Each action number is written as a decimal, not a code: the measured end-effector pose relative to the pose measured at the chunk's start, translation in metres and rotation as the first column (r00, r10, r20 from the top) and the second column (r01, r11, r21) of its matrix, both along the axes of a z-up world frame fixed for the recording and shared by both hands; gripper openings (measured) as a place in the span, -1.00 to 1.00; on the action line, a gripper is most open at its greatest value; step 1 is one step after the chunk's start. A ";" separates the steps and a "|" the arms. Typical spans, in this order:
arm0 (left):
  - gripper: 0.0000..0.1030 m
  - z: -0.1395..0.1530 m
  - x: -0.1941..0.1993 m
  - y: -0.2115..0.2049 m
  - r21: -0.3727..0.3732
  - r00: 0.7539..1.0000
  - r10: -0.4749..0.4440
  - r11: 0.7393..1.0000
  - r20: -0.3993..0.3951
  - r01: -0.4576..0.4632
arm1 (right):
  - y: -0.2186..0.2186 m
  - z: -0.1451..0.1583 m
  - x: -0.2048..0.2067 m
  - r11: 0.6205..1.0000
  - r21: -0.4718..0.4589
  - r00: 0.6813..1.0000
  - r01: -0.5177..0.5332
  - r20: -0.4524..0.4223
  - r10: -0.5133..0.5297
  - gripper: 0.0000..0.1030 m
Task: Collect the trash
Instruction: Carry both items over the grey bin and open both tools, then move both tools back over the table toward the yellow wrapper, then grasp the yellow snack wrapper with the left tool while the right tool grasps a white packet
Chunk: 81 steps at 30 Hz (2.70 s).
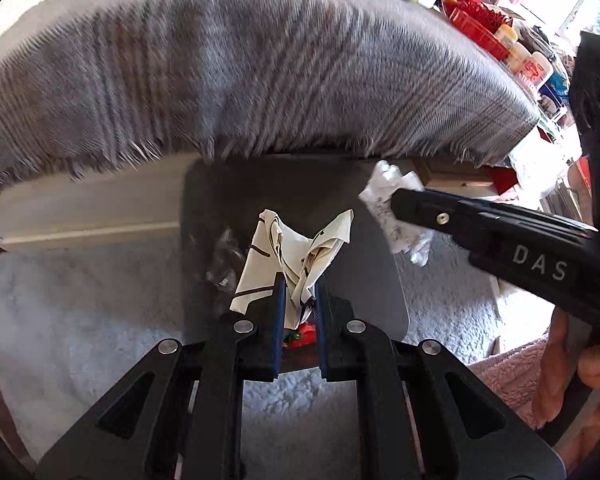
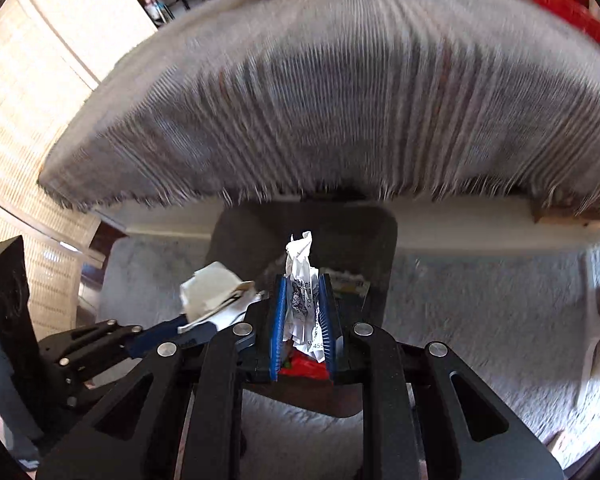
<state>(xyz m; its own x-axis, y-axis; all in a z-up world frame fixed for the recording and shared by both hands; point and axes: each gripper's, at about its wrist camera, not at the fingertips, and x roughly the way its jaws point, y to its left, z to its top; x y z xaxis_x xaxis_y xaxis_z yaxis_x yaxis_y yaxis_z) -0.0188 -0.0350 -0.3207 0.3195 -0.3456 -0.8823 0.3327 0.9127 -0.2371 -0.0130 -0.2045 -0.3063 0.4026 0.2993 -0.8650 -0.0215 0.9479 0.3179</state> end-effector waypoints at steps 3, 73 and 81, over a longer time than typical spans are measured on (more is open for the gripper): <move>-0.74 -0.011 0.004 -0.003 0.008 1.000 -0.009 1.000 -0.006 0.009 | -0.001 -0.009 0.004 1.000 0.022 0.999 0.012 -0.035 -0.011 -0.65; 0.77 0.162 0.264 -0.040 0.048 0.951 0.060 0.996 0.303 -0.078 | -0.091 0.171 0.251 0.961 0.014 0.930 0.278 0.246 -0.273 0.71; 0.78 0.144 0.299 -0.041 0.024 0.957 0.080 0.996 0.277 -0.090 | -0.073 0.158 0.307 0.971 0.030 0.949 0.237 0.209 -0.238 0.64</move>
